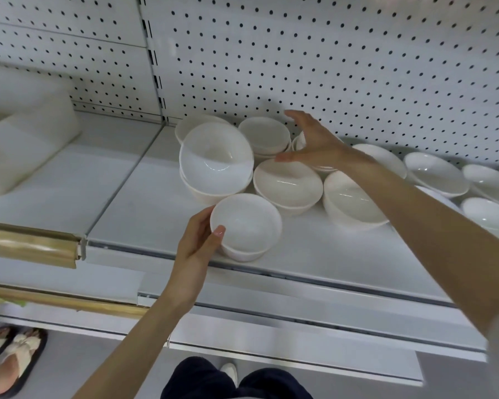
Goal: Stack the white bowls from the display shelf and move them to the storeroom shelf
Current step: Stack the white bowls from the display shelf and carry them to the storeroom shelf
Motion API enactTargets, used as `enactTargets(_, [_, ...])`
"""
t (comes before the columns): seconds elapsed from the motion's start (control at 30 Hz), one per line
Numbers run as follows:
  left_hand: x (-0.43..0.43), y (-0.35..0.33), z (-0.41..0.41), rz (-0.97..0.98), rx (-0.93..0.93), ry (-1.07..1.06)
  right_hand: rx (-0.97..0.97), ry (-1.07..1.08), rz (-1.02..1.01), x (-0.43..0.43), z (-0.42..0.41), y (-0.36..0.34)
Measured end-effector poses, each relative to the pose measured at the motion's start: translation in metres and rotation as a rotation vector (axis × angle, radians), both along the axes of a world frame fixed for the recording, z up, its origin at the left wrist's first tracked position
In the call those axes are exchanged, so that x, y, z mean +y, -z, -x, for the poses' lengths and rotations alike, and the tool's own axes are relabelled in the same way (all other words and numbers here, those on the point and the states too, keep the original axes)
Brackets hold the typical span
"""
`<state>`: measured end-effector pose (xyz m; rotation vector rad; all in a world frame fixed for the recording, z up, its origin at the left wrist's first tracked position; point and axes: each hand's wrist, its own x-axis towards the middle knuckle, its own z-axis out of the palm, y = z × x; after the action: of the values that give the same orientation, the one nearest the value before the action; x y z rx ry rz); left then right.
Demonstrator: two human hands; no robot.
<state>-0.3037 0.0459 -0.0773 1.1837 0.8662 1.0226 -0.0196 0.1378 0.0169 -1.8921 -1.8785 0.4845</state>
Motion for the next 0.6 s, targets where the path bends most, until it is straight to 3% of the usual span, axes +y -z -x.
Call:
enactTargets(0.3, [0.007,-0.006,0.005,0.026,0.052,0.073,-0.088,-0.063,0.218,0.057,0.001,0.003])
enactTargets(0.6, [0.010,-0.015,0.002,0.084,0.071,0.078,0.051,-0.064,0.135,0.061,-0.001,0.009])
